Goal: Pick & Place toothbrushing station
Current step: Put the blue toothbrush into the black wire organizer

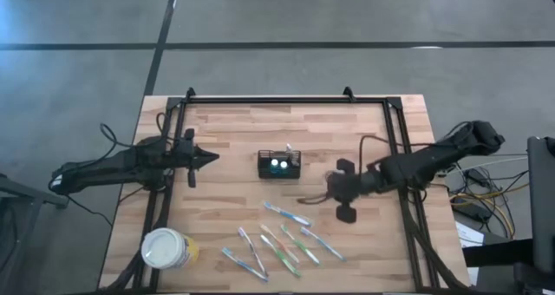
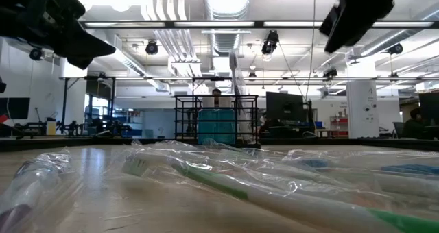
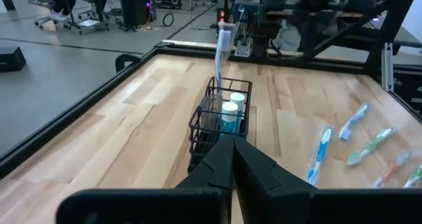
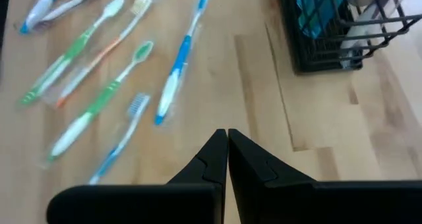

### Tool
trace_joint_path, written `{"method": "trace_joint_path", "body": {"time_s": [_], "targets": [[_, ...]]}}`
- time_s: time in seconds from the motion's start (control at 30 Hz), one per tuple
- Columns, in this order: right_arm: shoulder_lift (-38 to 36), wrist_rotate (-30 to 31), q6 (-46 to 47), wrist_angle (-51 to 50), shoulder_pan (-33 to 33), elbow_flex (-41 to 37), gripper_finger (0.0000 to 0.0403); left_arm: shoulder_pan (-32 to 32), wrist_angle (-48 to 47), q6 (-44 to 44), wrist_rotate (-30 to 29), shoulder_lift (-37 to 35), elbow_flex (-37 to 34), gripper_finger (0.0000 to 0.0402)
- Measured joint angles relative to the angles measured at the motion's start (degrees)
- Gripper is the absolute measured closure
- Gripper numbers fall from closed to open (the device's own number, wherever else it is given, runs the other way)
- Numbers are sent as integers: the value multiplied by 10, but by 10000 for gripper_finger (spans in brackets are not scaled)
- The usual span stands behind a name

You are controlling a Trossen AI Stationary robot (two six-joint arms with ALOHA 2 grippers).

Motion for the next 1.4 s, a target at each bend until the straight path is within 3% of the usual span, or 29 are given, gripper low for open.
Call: {"method": "trace_joint_path", "body": {"time_s": [0.2, 0.37, 0.57, 0.77, 1.07, 1.4], "targets": [[80, -21, 121, -71, 63, 96, 382, 0, 22, 5, 0, 0, 0, 390], [160, -36, 174, -138, 95, 159, 333, 0, 29, 7, 0, 0, 0, 390], [241, -72, 197, -180, 114, 191, 269, 0, 48, 12, 1, 0, 0, 393], [282, -78, 228, -152, 133, 191, 235, 0, 53, 13, 0, 0, 1, 391], [300, -94, 232, -86, 138, 191, 218, 0, 53, -2, 1, 0, 1, 392], [357, -102, 248, -82, 138, 190, 219, 0, 74, -9, 7, 0, 3, 392]]}}
